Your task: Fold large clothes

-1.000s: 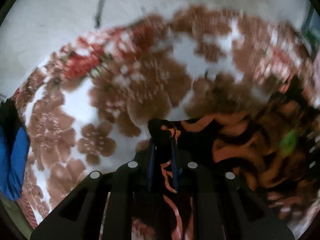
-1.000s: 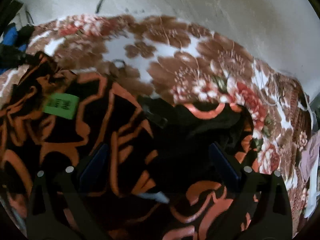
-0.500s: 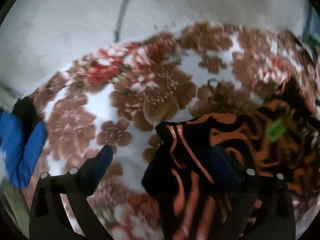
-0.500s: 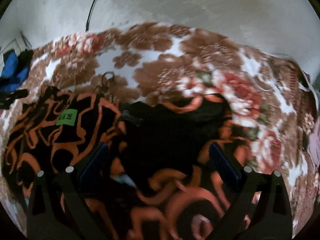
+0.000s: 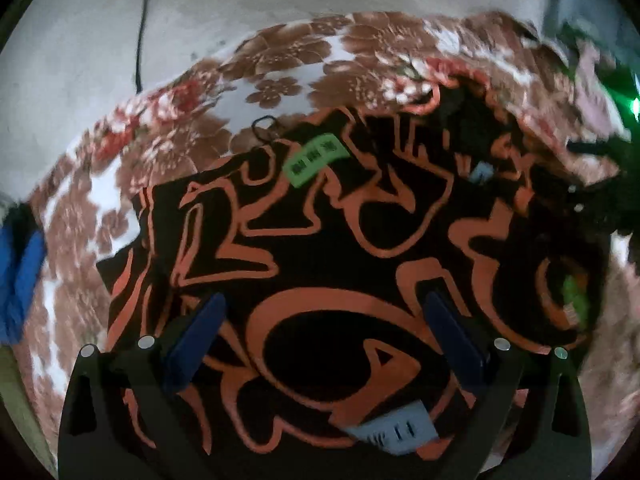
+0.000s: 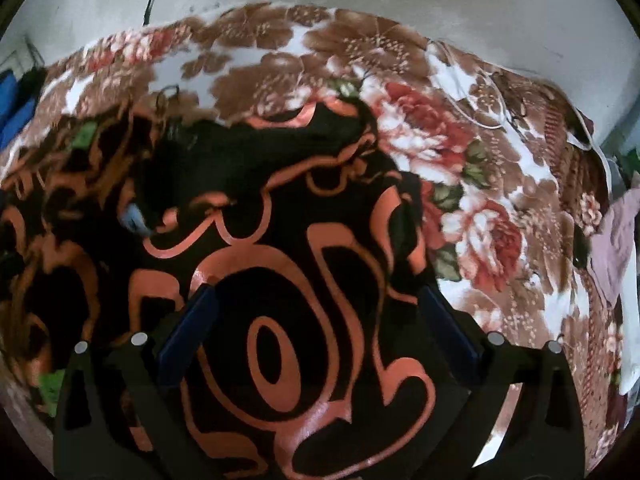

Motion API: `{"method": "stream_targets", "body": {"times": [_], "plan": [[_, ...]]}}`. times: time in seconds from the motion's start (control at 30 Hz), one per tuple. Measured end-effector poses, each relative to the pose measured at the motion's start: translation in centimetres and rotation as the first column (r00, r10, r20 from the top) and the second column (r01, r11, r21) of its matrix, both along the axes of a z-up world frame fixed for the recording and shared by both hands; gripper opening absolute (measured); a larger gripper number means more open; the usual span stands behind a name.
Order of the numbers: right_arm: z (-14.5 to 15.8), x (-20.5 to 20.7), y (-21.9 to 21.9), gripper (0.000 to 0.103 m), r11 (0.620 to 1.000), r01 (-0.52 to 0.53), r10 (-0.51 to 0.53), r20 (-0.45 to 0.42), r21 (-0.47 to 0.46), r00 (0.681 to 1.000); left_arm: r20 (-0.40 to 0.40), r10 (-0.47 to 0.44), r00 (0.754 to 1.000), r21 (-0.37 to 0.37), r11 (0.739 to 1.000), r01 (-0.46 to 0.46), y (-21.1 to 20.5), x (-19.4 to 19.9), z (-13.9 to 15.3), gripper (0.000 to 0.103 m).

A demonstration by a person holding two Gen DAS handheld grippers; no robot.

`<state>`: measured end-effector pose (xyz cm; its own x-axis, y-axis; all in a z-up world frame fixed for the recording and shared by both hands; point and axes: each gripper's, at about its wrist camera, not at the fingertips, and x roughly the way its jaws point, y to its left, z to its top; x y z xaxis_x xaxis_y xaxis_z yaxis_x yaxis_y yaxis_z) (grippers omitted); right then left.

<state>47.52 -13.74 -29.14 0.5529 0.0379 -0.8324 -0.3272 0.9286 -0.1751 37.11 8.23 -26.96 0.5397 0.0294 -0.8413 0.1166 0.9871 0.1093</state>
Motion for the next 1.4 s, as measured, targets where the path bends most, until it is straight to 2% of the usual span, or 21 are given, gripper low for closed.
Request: {"method": "stream_targets", "body": {"times": [0.1, 0.2, 0.27, 0.33, 0.43, 0.5, 0.6, 0.7, 0.8, 0.87, 0.9, 0.93, 1.03, 1.07, 1.1, 1.2, 1.27, 1.33, 1.4], "plan": [[-1.2, 0.3, -0.7, 0.098, 1.000, -0.002, 0.002, 0.006, -0.028, 1.000, -0.010, 0.015, 1.000, -0.011, 1.000, -0.015, 1.0, 0.1, -1.4, 0.099], [-1.9, 0.5, -2.8, 0.098, 0.999, 0.024, -0.024, 0.003, -0.030, 1.000, -0.013, 0.040, 0.999, 0.021, 0.999, -0.039, 3.1, 0.2, -2.1, 0.099], [-2.3, 0.7, -4.5, 0.098, 0.999, 0.039, -0.039, -0.013, -0.018, 0.999, -0.030, 0.063, 0.998, -0.007, 0.998, -0.064, 4.7, 0.3, -2.2, 0.099], [-2.4, 0.6, -5.8, 0.098, 0.999, 0.052, -0.052, -0.032, -0.006, 0.998, -0.046, 0.074, 0.996, -0.031, 0.997, -0.075, 5.4, 0.4, -1.7, 0.099], [-1.3, -0.2, -5.9, 0.098, 0.999, 0.038, -0.038, 0.004, 0.004, 0.999, 0.016, 0.070, 0.997, -0.011, 0.998, -0.070, 4.5, 0.7, 1.0, 0.098], [-0.7, -0.7, -5.6, 0.098, 1.000, 0.018, -0.017, 0.029, -0.013, 0.999, 0.048, 0.013, 0.999, -0.037, 0.999, -0.012, 2.7, 1.7, 2.8, 0.098], [-0.7, -0.8, -5.6, 0.098, 0.999, 0.032, -0.033, 0.013, 0.001, 0.999, 0.081, -0.151, 0.985, -0.061, 0.986, 0.156, -2.2, 4.3, 4.6, 0.098], [-1.2, -0.7, -6.1, 0.098, 0.996, 0.064, -0.063, -0.021, 0.060, 0.998, 0.079, -0.339, 0.937, -0.022, 0.939, 0.342, -8.2, 6.3, 4.6, 0.097], [-1.7, -0.7, -6.3, 0.098, 0.993, 0.076, -0.073, -0.039, 0.087, 0.997, 0.007, -0.477, 0.879, 0.063, 0.877, 0.475, -12.8, 8.2, 2.7, 0.095], [-1.9, -0.8, -6.4, 0.098, 0.992, 0.076, -0.072, -0.040, 0.099, 0.997, -0.042, -0.526, 0.850, 0.084, 0.845, 0.527, -14.1, 8.8, 1.8, 0.073], [-1.9, -0.8, -6.4, 0.098, 0.992, 0.074, -0.070, -0.040, 0.102, 0.997, -0.095, -0.546, 0.833, 0.094, 0.828, 0.553, -14.6, 9.2, 1.0, 0.053], [-1.9, -0.8, -6.5, 0.098, 0.992, 0.074, -0.070, -0.041, 0.105, 0.997, -0.120, -0.551, 0.826, 0.098, 0.821, 0.562, -14.7, 9.6, 0.5, 0.040], [-2.1, -0.6, -6.6, 0.098, 0.991, 0.067, -0.062, -0.048, 0.112, 0.997, -0.171, -0.560, 0.811, 0.090, 0.810, 0.579, -14.7, 10.1, -0.3, 0.027], [-2.2, -0.6, -6.5, 0.098, 0.992, 0.065, -0.059, -0.049, 0.112, 0.997, -0.168, -0.559, 0.812, 0.073, 0.814, 0.576, -14.4, 10.1, -0.2, 0.023], [-2.2, -0.6, -6.5, 0.098, 0.992, 0.063, -0.057, -0.049, 0.110, 0.997, -0.144, -0.546, 0.825, 0.064, 0.827, 0.559, -14.0, 10.3, 0.4, 0.011], [-2.5, -0.5, -6.3, 0.098, 0.994, 0.051, -0.046, -0.055, 0.099, 0.997, -0.076, -0.487, 0.870, 0.045, 0.870, 0.490, -12.0, 11.8, 2.6, 0.011], [-2.7, -0.4, -6.2, 0.098, 0.994, 0.048, -0.042, -0.062, 0.099, 0.997, -0.065, -0.469, 0.881, 0.059, 0.880, 0.472, -11.4, 13.1, 3.5, 0.011], [-2.6, -0.4, -6.1, 0.098, 0.994, 0.049, -0.043, -0.058, 0.102, 0.997, -0.074, -0.473, 0.878, 0.073, 0.875, 0.478, -11.5, 14.6, 3.6, 0.012], [-2.6, -0.3, -6.0, 0.098, 0.994, 0.044, -0.039, -0.051, 0.096, 0.998, -0.089, -0.489, 0.868, 0.130, 0.858, 0.497, -12.1, 15.9, 2.9, 0.014]]}}
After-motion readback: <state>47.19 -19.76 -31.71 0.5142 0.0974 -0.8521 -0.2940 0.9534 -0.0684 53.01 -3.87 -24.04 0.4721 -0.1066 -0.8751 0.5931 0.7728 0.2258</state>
